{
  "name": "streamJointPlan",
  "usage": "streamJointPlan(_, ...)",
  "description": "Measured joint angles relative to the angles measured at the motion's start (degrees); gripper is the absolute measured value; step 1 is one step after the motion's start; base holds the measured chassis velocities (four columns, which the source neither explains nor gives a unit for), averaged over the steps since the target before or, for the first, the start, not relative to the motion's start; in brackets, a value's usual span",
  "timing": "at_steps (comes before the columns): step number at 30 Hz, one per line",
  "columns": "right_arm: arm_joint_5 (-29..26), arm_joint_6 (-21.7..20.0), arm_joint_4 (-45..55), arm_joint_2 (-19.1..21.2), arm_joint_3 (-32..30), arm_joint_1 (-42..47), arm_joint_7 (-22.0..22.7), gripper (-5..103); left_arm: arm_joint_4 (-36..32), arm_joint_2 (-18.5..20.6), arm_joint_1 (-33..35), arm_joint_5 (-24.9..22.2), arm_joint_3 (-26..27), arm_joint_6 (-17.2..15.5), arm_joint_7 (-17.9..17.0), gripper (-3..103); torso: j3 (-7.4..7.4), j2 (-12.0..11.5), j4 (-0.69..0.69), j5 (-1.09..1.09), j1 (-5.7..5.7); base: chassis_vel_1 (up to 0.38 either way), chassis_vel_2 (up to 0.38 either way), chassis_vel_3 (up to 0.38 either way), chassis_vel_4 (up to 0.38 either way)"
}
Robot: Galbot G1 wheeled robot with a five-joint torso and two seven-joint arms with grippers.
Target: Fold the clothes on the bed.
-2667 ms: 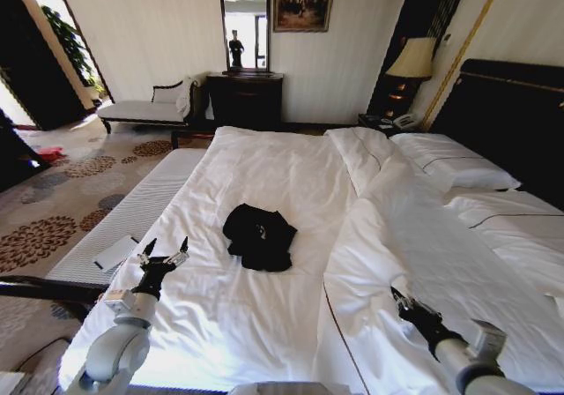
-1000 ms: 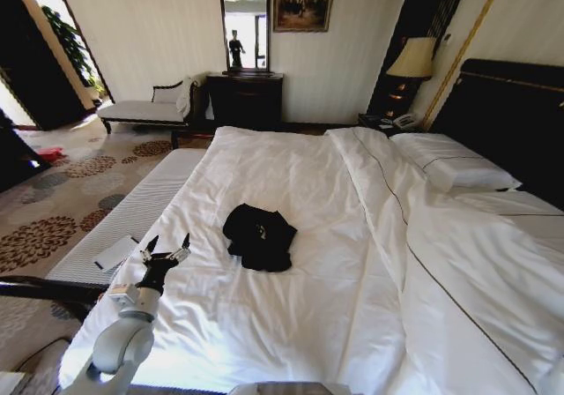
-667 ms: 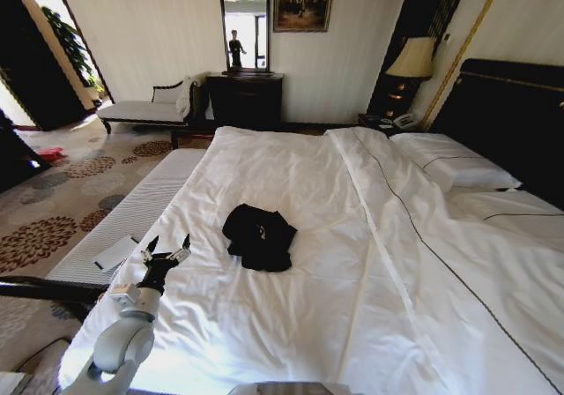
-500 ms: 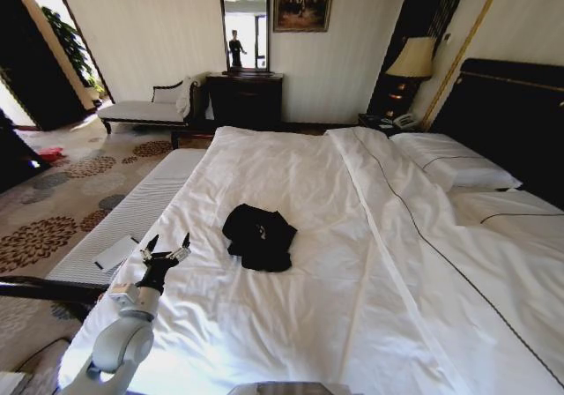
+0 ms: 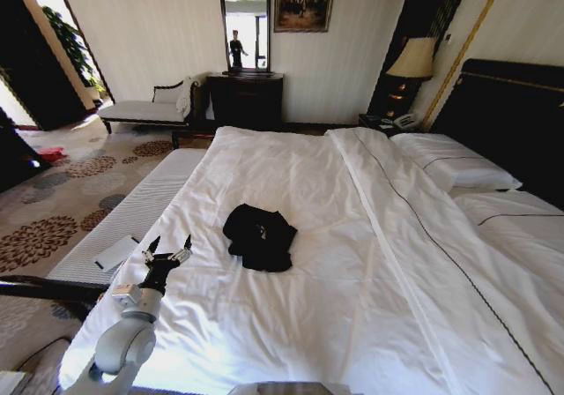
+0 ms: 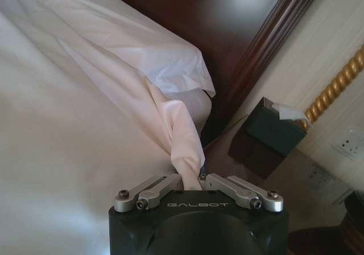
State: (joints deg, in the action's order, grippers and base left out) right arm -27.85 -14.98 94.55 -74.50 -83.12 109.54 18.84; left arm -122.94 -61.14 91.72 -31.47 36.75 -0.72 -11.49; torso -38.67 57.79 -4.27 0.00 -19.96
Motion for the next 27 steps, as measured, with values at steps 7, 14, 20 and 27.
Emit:
streamJointPlan(7, 2.2, 3.4, -7.5, 1.0, 1.8, -2.1, 0.9, 1, -0.2, 0.1, 0.2, 0.0, 0.1, -0.1, -0.1, 100, 0.00, 0.0, 0.01, 0.00, 0.00, 0.000, 0.000, 0.000, 0.000)
streamJointPlan(14, 2.4, 4.5, -11.3, 1.9, 2.5, -3.7, 1.2, 1, -0.6, 0.0, 0.5, 0.2, 0.1, -0.2, -0.2, 100, 0.00, 0.0, -0.02, 0.00, 0.00, 0.000, 0.000, 0.000, 0.000)
streamJointPlan(20, 2.5, 4.5, -12.9, 1.9, 3.7, -4.8, 1.9, 1, -0.8, 0.0, 0.7, 0.3, 0.1, -0.3, -0.3, 100, 0.00, 0.0, -0.04, -0.02, 0.00, 0.000, 0.000, 0.000, 0.000)
streamJointPlan(27, 0.6, 4.4, -12.6, 1.5, 4.4, -5.1, 2.3, -1, -1.2, -0.1, 1.5, 0.5, 0.5, -0.1, -0.3, 100, 0.00, 0.0, -0.07, -0.02, 0.00, 0.000, 0.000, 0.000, 0.000)
